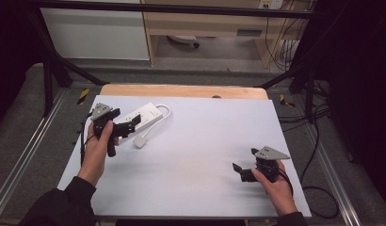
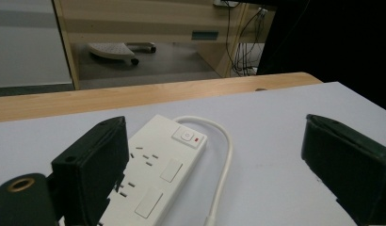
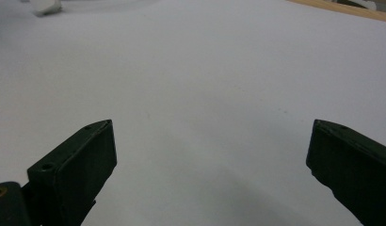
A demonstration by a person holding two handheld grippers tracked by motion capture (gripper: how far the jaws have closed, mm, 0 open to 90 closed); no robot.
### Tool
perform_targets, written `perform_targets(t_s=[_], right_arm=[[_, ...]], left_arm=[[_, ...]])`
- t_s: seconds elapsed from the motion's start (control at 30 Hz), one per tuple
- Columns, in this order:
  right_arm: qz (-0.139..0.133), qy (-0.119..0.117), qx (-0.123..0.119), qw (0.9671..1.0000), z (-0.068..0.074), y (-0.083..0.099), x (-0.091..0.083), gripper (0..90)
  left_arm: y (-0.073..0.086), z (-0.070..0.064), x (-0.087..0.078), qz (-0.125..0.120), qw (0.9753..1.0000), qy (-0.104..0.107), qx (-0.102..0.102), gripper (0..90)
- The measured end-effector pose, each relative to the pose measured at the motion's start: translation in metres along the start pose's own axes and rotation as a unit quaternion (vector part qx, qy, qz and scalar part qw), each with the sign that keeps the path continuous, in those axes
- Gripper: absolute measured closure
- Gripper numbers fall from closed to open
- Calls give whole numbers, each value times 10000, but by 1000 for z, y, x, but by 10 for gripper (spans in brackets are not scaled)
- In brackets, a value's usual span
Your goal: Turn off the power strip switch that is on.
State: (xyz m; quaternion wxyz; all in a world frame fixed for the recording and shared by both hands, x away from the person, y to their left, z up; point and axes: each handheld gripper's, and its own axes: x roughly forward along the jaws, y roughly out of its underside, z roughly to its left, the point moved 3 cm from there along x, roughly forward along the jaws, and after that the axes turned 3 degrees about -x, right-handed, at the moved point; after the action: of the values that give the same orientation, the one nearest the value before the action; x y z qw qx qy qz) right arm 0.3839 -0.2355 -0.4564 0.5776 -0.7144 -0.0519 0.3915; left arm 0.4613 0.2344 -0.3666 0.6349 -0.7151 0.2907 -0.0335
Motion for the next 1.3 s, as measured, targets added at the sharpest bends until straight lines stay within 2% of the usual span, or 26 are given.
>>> perform_targets(t_s=[0.53, 0.87, 1.3], right_arm=[[-19, -56, 37, 10000, 0, 0, 0, 27], [-3, -88, 38, 10000, 0, 0, 0, 25], [34, -72, 48, 10000, 1, 0, 0, 26]], left_arm=[[4, -5, -32, -61, 9998, 181, 59, 74], [13, -3, -51, -117, 9998, 179, 32, 72], [24, 0, -71, -35, 9997, 139, 180, 71]])
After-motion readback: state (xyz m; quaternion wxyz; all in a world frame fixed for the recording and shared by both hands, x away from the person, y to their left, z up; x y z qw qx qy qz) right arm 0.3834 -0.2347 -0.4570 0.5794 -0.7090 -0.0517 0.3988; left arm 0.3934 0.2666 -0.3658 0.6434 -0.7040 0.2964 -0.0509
